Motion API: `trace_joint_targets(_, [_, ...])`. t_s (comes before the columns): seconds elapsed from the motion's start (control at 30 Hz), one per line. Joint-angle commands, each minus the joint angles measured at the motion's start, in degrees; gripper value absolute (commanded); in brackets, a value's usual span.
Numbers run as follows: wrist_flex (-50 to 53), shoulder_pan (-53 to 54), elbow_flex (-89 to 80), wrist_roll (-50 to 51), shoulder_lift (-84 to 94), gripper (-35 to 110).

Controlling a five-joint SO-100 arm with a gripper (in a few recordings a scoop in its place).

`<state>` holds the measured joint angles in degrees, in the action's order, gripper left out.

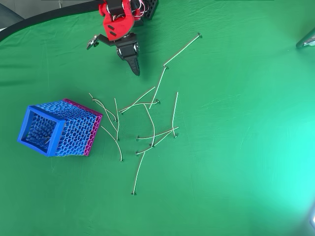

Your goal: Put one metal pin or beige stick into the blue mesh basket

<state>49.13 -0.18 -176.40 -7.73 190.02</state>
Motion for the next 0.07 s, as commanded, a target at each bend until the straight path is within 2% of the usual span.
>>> trace_joint_targets(0.0, [0.26,0.09,-0.26,0.26,0.44,1])
trace_joint_targets(0.03, [0.26,0.09,-0.26,0.26,0.44,1])
